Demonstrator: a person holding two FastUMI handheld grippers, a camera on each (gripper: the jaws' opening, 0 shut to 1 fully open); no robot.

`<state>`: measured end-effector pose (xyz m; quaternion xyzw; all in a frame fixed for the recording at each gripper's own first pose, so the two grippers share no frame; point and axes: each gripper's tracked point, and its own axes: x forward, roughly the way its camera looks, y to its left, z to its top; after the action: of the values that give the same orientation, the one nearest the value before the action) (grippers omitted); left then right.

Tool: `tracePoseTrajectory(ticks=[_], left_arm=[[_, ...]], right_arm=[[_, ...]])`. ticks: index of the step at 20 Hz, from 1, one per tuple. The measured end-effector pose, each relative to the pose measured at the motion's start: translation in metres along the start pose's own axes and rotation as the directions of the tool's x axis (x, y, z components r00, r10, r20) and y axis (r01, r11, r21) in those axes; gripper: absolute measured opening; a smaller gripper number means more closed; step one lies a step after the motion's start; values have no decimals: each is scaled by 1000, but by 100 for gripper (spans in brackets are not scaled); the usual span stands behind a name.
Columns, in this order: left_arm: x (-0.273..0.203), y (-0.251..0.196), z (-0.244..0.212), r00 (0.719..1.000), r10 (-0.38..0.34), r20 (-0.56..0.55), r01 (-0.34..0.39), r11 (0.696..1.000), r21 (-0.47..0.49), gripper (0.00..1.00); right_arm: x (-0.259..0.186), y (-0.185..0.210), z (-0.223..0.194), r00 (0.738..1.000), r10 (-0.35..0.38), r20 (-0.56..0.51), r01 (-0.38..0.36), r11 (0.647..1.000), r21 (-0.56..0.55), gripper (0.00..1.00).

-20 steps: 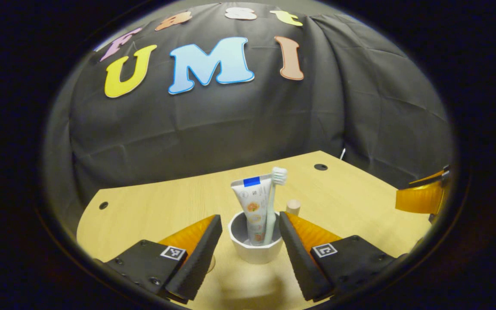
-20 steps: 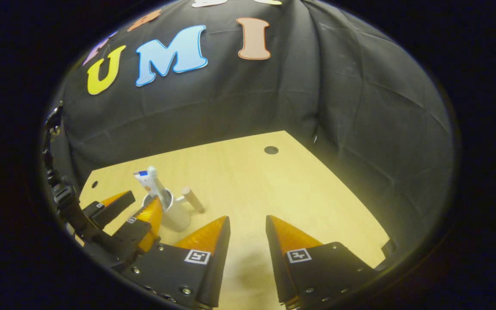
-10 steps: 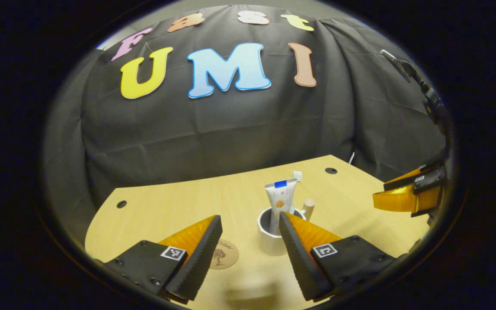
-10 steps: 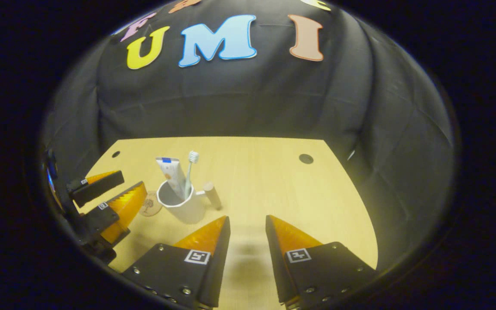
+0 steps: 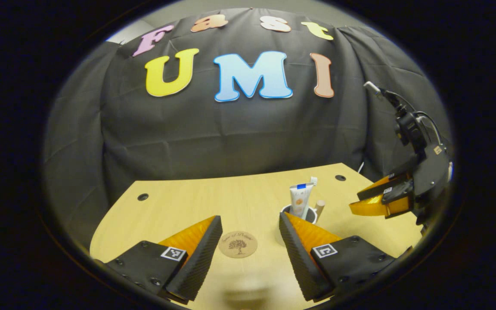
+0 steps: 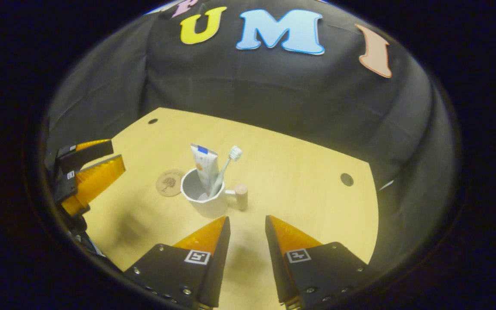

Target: Put the toothbrush and toothpaste on the desktop into the cup, then pick up the cup and place it on the coaster on the desktop.

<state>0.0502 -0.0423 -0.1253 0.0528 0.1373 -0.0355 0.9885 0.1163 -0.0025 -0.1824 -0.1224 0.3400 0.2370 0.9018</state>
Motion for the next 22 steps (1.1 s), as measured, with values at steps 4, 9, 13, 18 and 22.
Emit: tracePoseTrajectory(ticks=[4,9,13,18,22], left_arm=[[-21,28,-5,998,68,-14,-68,997,-19,91],[-36,54,-14,986,160,-36,-162,985,-60,89],[-43,67,-26,972,224,-72,-231,969,-93,91],[-51,82,-42,951,290,-111,-303,945,-126,92],[-53,83,-52,935,327,-140,-346,926,-151,91]], right_arm=[[21,-6,5,994,72,-81,-84,985,-152,49],[44,-6,11,976,134,-172,-182,933,-309,49],[68,-6,10,959,163,-234,-243,896,-372,48],[95,-3,15,943,188,-275,-293,860,-417,48],[108,8,20,927,225,-300,-340,843,-417,48]])
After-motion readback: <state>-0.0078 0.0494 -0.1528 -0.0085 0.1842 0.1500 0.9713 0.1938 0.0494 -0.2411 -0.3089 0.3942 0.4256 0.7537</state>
